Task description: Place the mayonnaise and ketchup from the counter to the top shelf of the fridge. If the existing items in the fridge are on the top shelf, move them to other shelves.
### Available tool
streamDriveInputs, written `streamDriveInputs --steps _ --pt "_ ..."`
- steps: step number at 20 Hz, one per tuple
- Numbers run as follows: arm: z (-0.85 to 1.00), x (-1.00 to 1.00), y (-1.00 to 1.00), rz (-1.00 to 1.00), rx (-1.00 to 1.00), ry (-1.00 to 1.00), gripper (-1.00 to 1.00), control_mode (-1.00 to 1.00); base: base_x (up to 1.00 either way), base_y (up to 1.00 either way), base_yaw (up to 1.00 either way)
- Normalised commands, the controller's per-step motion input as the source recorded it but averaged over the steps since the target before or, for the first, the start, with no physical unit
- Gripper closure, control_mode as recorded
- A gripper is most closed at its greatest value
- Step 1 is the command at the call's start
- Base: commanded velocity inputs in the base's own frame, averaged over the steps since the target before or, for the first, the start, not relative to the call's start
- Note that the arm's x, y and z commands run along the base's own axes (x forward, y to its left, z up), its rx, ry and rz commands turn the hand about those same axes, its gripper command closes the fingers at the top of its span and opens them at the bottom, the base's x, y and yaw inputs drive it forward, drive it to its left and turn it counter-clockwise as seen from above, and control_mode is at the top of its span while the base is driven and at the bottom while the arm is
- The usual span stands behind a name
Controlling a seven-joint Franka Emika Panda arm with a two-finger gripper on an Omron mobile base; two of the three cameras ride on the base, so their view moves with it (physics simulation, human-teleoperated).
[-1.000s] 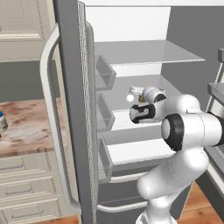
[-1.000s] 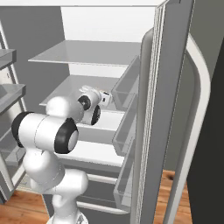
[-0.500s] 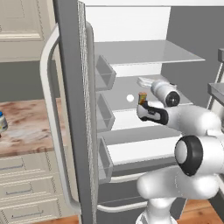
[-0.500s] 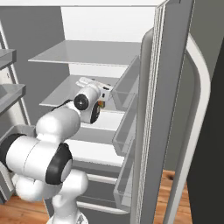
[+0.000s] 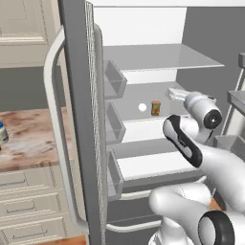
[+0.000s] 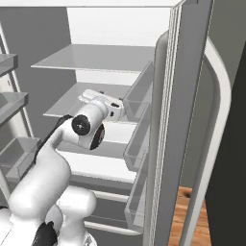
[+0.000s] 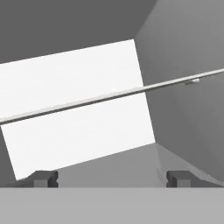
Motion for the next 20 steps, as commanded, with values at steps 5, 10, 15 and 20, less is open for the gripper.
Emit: streamDriveInputs --steps 5,10,15,20 --pt "0.35 -1.0 0.0 -0.07 -0.02 0.12 -1.0 -1.0 0.0 0.0 0.0" --pt "0.28 -1.0 -0.01 -0.05 -0.01 0.24 -1.0 -1.0 0.0 0.0 0.0" --pt "0.4 -1.0 -0.01 -0.09 0.04 0.4 -1.0 -1.0 0.0 0.0 0.0" --pt "0.36 -0.98 0.1 -0.06 0.02 0.61 -1.0 -1.0 0.0 0.0 0.0"
